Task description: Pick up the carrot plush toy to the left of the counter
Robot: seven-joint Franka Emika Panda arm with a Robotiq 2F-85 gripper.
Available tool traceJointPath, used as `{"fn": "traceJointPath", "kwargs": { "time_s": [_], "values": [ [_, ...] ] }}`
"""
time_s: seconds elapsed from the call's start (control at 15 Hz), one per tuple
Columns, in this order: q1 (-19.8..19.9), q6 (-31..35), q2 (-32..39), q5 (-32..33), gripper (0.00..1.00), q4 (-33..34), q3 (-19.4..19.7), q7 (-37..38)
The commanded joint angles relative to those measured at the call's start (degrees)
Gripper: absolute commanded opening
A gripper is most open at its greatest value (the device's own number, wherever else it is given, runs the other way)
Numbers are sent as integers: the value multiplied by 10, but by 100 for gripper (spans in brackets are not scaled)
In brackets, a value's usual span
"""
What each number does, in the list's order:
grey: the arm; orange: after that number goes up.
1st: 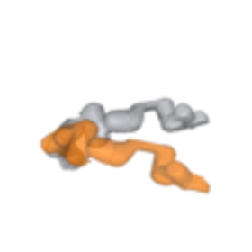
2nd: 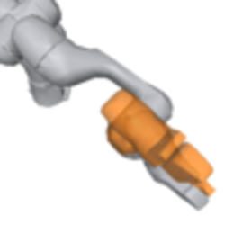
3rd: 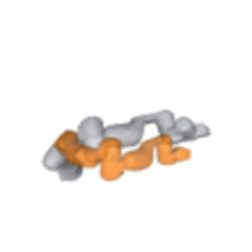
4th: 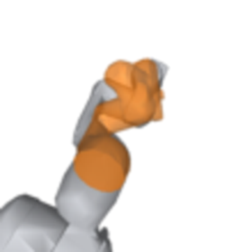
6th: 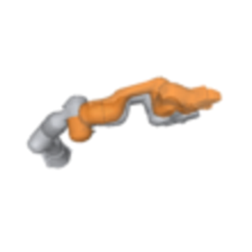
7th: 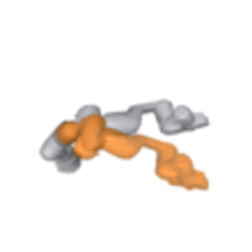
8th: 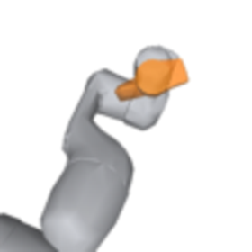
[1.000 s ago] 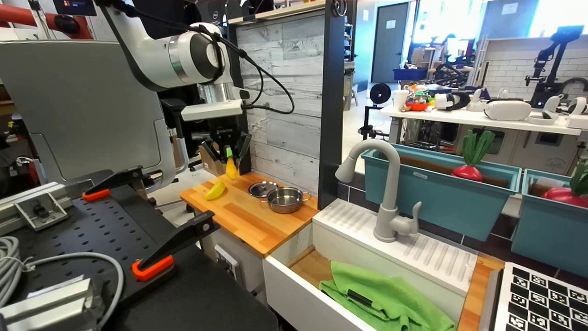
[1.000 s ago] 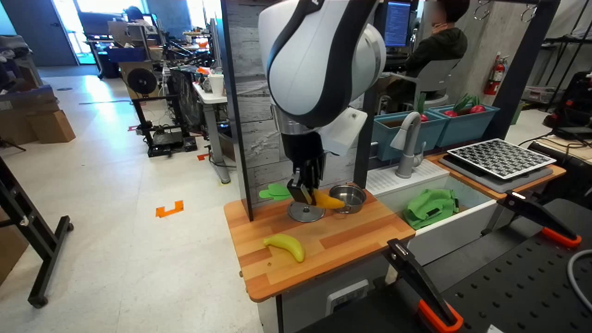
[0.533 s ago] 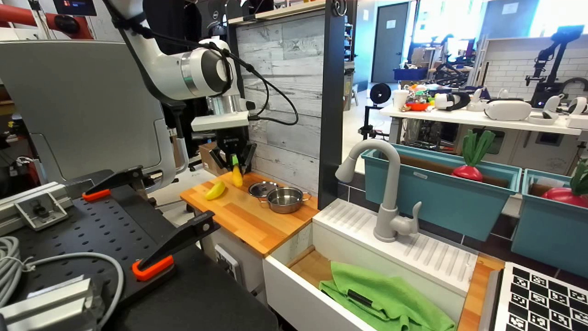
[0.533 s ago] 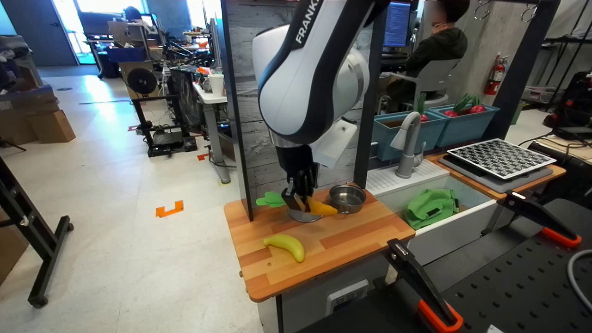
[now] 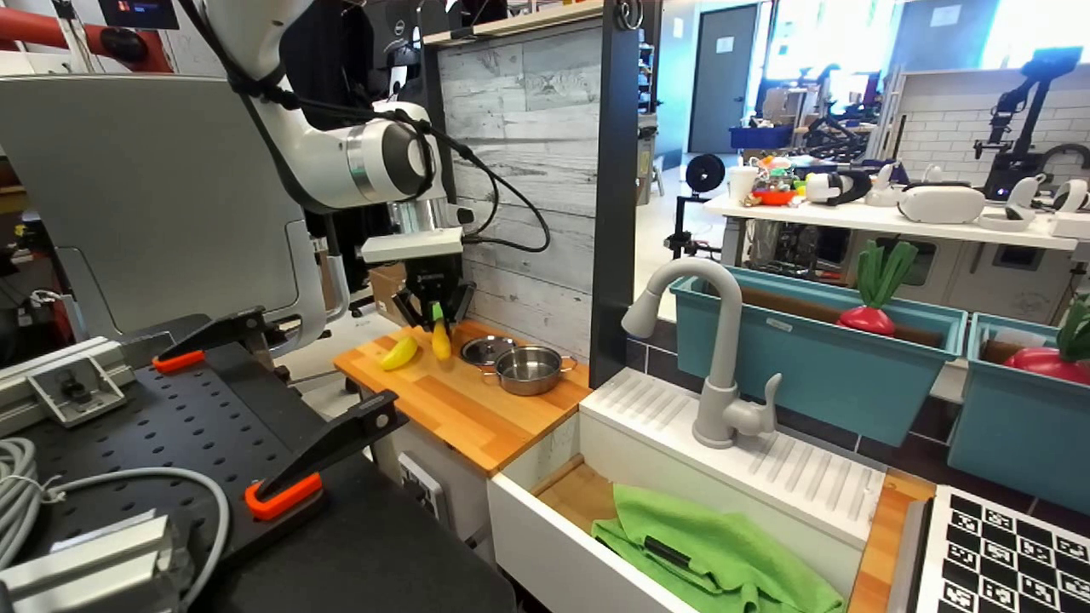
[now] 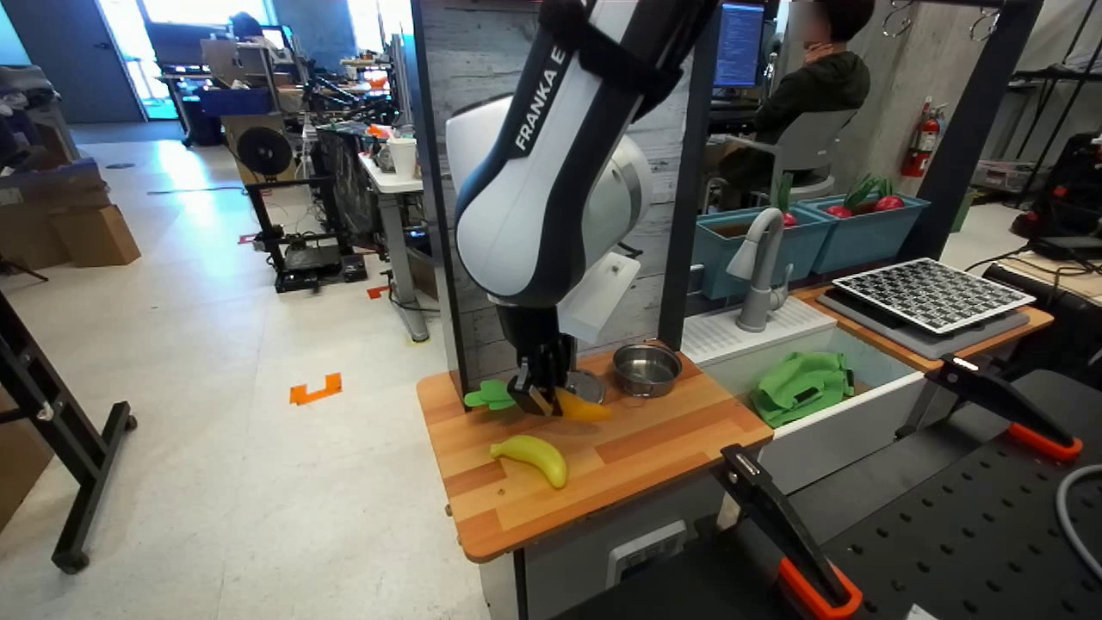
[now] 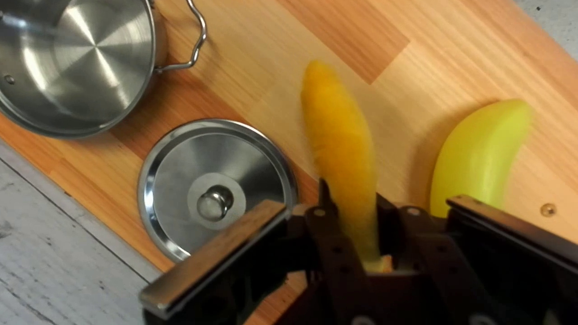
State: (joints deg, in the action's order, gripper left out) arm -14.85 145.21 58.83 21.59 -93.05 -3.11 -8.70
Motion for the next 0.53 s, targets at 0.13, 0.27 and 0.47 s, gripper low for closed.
{"fn": "traceJointPath", "kwargs": {
  "time_s": [0.13, 0.27, 0.47],
  "values": [
    [-14, -44, 43, -14, 3, 70, 4, 7],
    [-18, -54, 50, -12, 3, 81, 5, 8],
    [-21, -60, 55, -7, 45, 90, 7, 5]
  ]
}}
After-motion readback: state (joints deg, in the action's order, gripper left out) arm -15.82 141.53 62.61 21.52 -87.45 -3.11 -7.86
